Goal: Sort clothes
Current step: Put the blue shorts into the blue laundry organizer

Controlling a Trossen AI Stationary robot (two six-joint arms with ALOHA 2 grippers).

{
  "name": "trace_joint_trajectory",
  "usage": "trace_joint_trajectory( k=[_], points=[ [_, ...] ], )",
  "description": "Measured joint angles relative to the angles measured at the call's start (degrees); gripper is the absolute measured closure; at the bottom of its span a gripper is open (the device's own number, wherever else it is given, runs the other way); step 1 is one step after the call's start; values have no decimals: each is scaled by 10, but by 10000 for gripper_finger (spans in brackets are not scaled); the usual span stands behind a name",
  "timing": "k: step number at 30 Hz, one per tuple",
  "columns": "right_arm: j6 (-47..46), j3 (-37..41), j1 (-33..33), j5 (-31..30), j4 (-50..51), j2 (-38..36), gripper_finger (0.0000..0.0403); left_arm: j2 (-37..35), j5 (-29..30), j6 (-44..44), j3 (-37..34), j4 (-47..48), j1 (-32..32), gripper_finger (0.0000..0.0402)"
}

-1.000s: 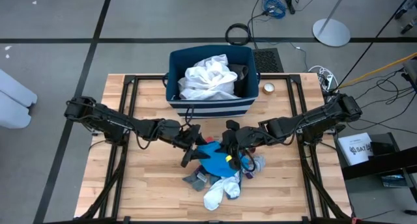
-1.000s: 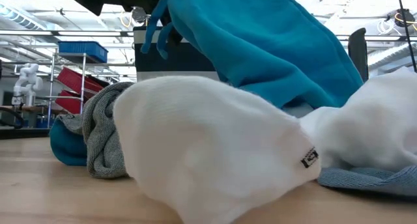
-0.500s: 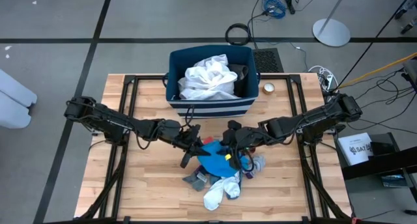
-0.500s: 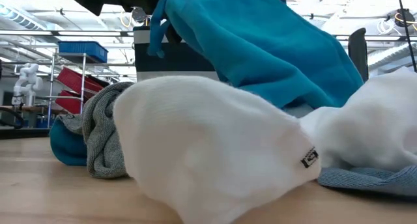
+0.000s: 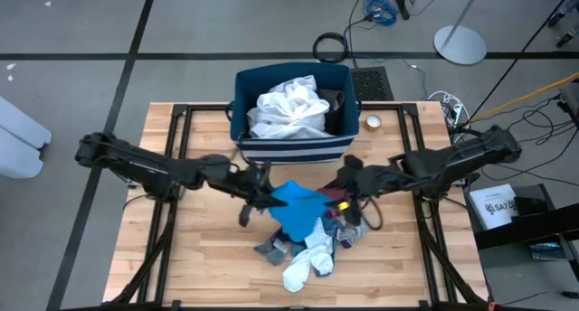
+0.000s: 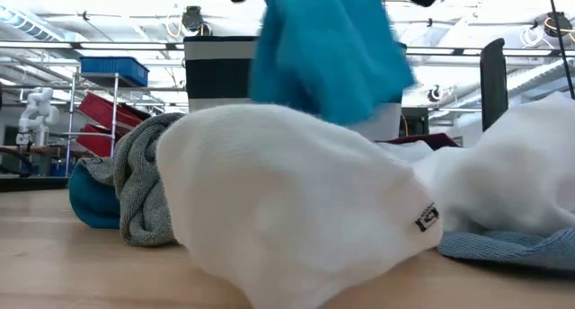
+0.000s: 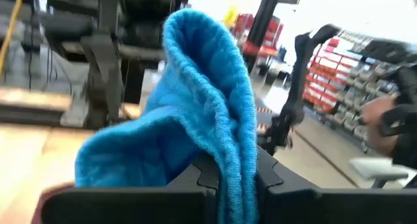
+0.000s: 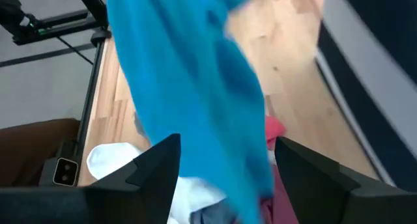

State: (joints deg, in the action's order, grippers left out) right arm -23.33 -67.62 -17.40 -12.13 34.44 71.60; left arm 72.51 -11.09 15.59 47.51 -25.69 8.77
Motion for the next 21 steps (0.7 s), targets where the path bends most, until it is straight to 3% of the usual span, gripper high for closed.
trace_joint_trajectory(
  k=[9,21],
  points=[
    [0,0,-44,-77,60,-64,170,-125,12,-28,56,165,-6,364],
    [-2,0,-75,-77,63,-50,174,-205,63,2,176,585,-5,371]
  ],
)
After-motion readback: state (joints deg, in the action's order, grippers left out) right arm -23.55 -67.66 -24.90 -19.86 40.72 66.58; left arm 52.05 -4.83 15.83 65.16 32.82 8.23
